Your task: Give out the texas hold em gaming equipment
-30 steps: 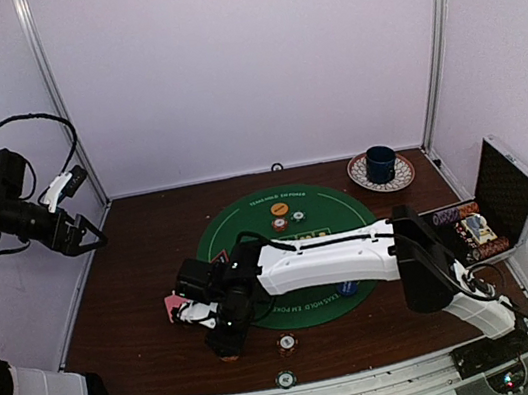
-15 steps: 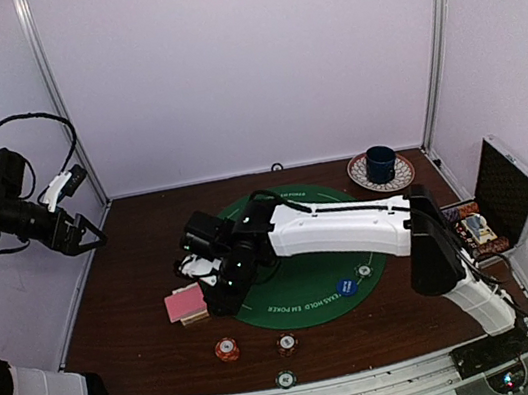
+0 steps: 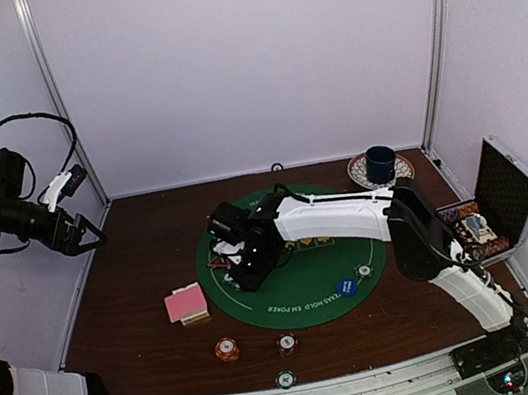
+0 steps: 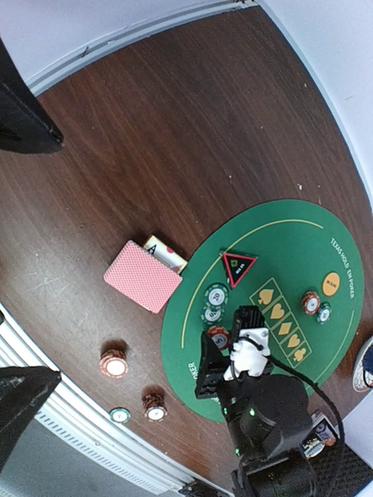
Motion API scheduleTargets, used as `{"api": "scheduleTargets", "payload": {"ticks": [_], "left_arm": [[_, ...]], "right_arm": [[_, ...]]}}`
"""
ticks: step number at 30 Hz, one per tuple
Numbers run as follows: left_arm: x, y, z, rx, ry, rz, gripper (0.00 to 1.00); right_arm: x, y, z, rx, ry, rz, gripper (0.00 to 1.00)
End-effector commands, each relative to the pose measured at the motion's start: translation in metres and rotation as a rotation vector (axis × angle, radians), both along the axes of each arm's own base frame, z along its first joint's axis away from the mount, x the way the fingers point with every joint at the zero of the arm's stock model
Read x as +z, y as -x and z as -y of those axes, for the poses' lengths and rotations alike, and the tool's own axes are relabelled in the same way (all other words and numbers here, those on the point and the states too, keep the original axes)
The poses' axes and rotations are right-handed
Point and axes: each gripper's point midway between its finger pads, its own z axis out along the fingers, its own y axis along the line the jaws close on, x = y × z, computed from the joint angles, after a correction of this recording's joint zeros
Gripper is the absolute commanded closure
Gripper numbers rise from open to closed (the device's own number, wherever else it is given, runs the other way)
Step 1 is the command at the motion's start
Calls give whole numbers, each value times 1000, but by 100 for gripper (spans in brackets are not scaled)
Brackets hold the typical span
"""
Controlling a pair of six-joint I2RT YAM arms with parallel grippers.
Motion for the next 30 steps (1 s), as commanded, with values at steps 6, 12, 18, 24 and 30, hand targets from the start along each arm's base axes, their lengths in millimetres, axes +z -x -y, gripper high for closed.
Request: {"api": "scheduleTargets", "payload": {"ticks": [6, 12, 18, 24, 30], "left_arm": [[11, -1, 0, -13, -3, 43, 3], [13, -1, 0, -11, -3, 49, 3], [13, -2, 1, -11, 3, 46, 2], [15, -2, 2, -13, 8, 50, 3], [17, -2, 1, -10, 4, 57, 2]], "right_arm": [[-29, 5, -5, -23, 8, -17, 87], [-36, 7, -7, -21, 10, -34, 71], [-32, 7, -1, -25, 26, -27, 38], [6, 2, 0, -21, -6, 34, 35], [54, 15, -7, 20, -61, 87, 28]]}}
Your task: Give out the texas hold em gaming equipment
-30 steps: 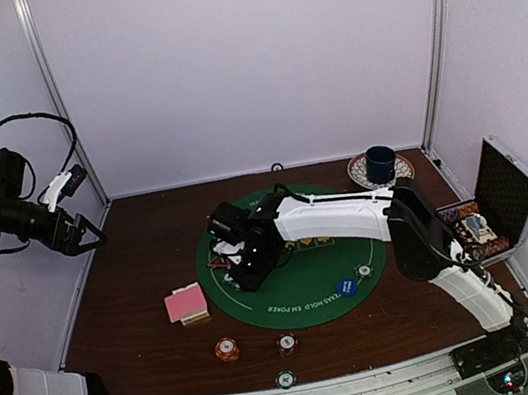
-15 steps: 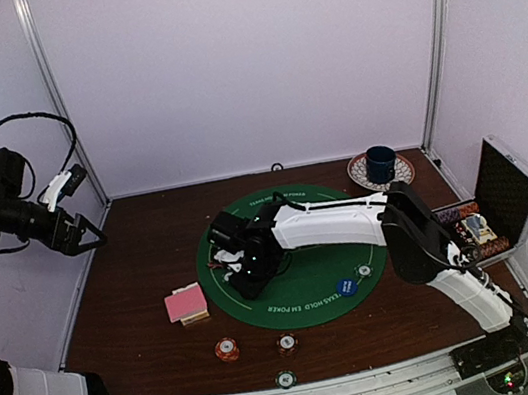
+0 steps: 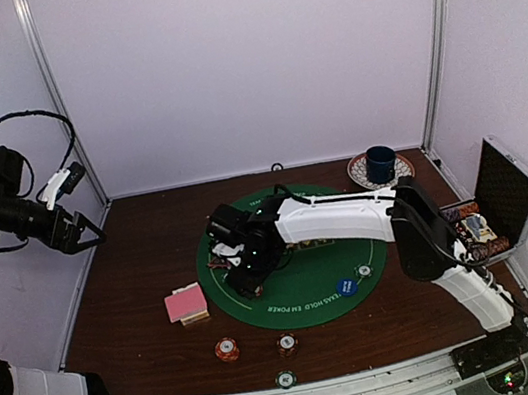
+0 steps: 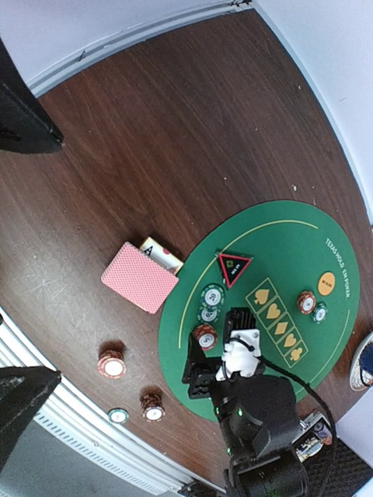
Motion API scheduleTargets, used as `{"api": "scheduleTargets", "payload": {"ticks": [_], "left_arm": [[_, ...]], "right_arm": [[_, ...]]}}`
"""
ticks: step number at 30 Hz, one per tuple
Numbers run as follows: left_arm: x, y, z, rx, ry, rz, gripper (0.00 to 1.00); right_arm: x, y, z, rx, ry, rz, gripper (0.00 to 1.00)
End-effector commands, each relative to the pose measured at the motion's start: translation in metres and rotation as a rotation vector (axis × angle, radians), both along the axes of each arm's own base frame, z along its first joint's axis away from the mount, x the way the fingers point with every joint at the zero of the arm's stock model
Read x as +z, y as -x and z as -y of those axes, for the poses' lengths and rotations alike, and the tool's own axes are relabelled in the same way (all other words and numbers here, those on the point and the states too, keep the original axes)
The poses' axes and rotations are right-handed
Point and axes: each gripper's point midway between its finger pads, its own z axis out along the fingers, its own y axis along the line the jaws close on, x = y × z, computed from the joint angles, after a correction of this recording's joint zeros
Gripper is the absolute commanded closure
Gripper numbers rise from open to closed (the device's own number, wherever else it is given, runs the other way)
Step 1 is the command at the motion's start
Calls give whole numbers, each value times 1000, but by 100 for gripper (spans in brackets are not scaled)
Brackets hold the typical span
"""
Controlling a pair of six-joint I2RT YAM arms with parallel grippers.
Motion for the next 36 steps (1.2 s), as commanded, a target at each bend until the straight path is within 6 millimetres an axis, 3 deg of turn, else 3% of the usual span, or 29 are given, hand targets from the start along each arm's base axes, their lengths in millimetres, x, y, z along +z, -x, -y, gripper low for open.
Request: {"api": "scheduleTargets", "payload": {"ticks": [1, 7, 10, 16, 27, 36], "left_arm": [[12, -1, 1, -6, 3, 43, 2], [12, 0, 0, -9, -5, 49, 2], [12, 1, 0, -12, -6, 52, 2], [14, 1, 1, -14, 2, 54, 2], [16, 1, 2, -17, 10, 54, 2], [16, 1, 2, -18, 8, 52, 2]], "right_arm": [[68, 15, -9, 46, -75, 87, 26], [87, 72, -31, 193, -128, 37, 15], [82, 106, -43, 305, -117, 6, 9], [56, 146, -59, 459, -66, -57, 4], [14, 146, -59, 470, 21, -60, 2], [3, 149, -63, 474, 11, -85, 11]]}}
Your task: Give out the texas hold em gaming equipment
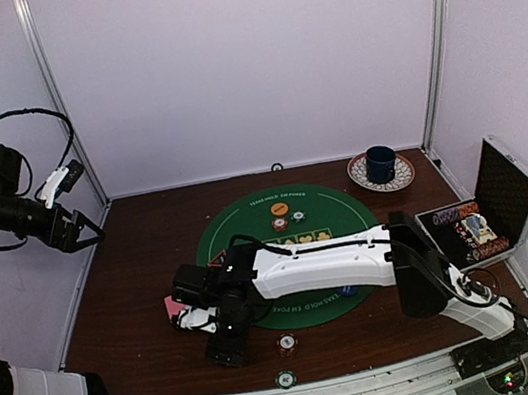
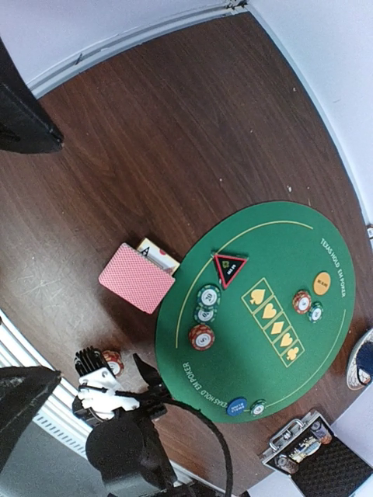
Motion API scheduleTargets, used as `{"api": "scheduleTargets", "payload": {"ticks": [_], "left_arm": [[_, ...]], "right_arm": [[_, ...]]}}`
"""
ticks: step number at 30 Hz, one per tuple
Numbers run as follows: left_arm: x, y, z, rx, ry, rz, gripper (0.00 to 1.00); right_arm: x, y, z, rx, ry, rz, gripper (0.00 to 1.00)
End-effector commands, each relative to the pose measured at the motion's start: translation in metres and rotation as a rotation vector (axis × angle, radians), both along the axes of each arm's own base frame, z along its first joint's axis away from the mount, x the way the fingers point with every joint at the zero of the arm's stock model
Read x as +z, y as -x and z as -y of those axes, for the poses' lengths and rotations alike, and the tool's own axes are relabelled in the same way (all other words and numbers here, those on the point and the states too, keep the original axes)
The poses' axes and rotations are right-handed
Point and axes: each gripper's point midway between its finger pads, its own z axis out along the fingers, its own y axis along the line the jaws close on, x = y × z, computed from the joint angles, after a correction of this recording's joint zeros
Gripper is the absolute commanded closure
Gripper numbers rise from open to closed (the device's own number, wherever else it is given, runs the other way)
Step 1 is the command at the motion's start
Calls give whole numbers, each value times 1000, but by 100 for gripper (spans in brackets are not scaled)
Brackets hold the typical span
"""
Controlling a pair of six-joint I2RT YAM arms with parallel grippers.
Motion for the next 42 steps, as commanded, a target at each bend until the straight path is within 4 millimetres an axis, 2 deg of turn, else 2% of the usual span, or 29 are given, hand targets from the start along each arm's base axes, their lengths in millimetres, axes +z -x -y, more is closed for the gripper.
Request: {"api": "scheduleTargets", "payload": {"ticks": [1, 6, 12, 18, 27, 33, 42], "left_arm": [[11, 1, 2, -16, 8, 37, 2], [11, 1, 2, -15, 8, 37, 2], [10, 2, 2, -15, 7, 35, 2], [11, 2, 2, -13, 6, 40, 2], [11, 4, 2, -13, 6, 40, 2], [11, 4, 2, -13, 6, 39, 2], [11, 4, 1, -14, 2, 40, 2]], "right_arm": [[-5, -2, -6, 1, -10, -4, 12], [-11, -1, -5, -5, 0, -13, 20], [-7, -2, -7, -11, -12, -7, 31], [1, -2, -9, -10, -32, -3, 33], [5, -3, -10, -13, -41, 0, 46], [13, -5, -11, -18, -56, 7, 59], [31, -8, -12, -25, -83, 32, 70]]}}
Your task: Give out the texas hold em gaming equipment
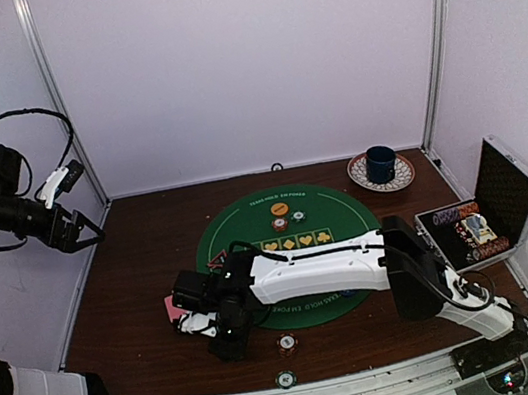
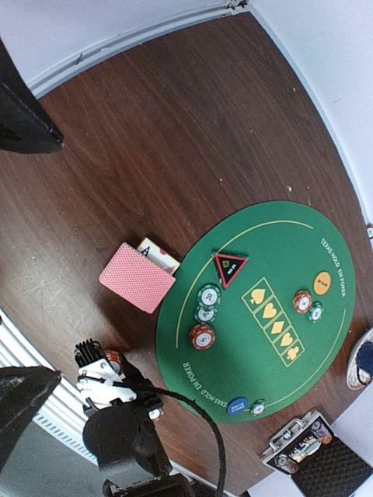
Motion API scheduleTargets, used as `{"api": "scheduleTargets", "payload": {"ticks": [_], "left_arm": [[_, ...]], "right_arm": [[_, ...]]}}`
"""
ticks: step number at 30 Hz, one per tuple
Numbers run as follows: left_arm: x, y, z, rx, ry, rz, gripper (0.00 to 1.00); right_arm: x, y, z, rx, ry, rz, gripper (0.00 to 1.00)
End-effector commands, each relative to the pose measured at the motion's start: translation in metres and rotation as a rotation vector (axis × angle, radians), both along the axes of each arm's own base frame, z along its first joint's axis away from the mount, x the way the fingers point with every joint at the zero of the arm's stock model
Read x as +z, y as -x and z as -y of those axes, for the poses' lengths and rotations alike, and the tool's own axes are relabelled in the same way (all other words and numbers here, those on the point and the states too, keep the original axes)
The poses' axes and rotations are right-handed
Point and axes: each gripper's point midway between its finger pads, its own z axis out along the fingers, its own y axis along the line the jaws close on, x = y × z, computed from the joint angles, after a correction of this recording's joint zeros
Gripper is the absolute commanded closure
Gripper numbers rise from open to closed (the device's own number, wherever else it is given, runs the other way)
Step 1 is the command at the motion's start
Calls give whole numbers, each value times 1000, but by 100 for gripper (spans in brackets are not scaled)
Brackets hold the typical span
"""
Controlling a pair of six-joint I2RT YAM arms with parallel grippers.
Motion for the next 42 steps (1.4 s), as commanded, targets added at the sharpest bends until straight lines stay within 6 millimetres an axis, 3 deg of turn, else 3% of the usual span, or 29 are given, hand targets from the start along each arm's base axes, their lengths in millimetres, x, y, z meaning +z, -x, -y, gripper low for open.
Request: {"api": "scheduleTargets", "payload": {"ticks": [1, 11, 16, 19, 23, 28, 35, 42], "left_arm": [[10, 4, 1, -14, 1, 39, 2], [9, 4, 1, -14, -3, 39, 3], [8, 5, 1, -20, -7, 41, 2], [7, 5, 1, -24, -4, 37, 3], [5, 5, 2, -27, -1, 29, 2], [3, 5, 2, -30, 1, 24, 2], [4, 3, 3, -31, 7, 21, 2], [4, 2, 5, -35, 22, 15, 3]], "right_arm": [[51, -9, -10, -16, -100, 49, 70], [105, -19, 1, -56, -163, 102, 72], [122, -39, 29, -163, -172, 126, 78], [113, -59, 61, -264, -144, 112, 79], [81, -85, 119, -424, -77, 87, 80], [46, -97, 178, -576, 2, 74, 81], [15, -93, 204, -640, 57, 45, 83], [12, -98, 214, -678, 53, 55, 84]]}}
